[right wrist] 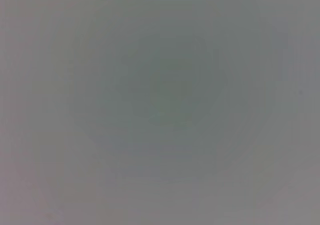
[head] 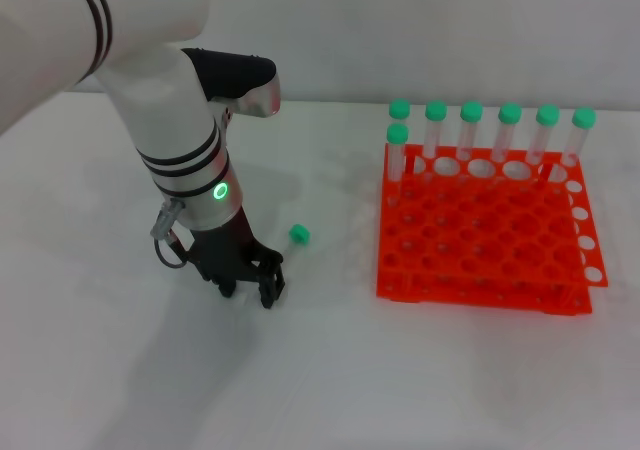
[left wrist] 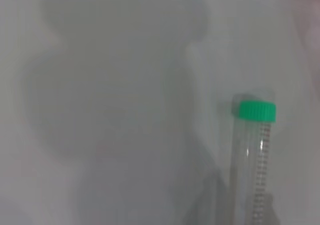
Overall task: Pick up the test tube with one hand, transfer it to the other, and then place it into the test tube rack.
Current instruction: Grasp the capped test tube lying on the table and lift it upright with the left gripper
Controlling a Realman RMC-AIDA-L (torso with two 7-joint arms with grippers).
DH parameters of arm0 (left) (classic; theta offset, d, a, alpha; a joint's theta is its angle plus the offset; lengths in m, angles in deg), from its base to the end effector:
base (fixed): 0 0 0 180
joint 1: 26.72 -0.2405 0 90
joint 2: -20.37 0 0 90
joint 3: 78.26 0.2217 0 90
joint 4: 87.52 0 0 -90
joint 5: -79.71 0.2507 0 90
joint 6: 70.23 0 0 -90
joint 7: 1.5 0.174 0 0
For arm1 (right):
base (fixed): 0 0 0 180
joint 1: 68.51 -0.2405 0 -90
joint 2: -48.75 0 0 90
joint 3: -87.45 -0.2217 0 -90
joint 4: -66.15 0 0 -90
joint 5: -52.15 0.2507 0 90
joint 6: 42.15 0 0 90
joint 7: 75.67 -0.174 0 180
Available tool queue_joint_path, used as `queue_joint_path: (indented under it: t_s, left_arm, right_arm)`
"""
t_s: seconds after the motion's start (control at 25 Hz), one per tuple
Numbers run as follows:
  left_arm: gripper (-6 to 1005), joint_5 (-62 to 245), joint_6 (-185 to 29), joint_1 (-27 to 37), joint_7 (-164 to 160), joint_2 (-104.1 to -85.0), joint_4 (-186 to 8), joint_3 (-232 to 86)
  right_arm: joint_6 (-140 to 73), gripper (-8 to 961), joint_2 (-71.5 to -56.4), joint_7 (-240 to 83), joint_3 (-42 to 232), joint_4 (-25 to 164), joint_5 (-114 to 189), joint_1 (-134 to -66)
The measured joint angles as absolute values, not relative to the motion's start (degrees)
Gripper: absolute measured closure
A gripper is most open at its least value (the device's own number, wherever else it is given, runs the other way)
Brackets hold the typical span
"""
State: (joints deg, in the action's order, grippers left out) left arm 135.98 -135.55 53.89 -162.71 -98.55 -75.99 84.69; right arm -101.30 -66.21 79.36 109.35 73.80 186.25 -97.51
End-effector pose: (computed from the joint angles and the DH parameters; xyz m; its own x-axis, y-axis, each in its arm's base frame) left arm -0.1926 0.4326 -0.0801 0.2999 0.9373 -0.1778 0.7265 -0.3452 -0.5942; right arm 0.3929 0.3948 0.0991 0.6177 0.0792 -0.7824 -0.7819 0.1687 -0.6002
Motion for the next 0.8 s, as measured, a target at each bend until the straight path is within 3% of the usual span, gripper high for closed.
queue_joint_path:
  t_s: [0.48,0.68,0.8]
  left_arm:
    - [567,135.9,-133.0,54.1,-161.4,-98.55,-77.6,84.7]
    - [792,135.7,-132.8,53.8,-161.4,-98.51,-77.6,84.7]
    - [813,135.0,-132.0,54.0,-160.7,-98.51,-77.4,84.7]
  right_arm:
    - [-101.4,109,-66.37,79.4,109.0,73.8,186.3,-97.5]
    - [-101.5,109,-66.31,79.4,109.0,73.8,186.4,-97.4]
    - [-101.6,110,-66.20,79.4,109.1,73.8,186.5,-97.2]
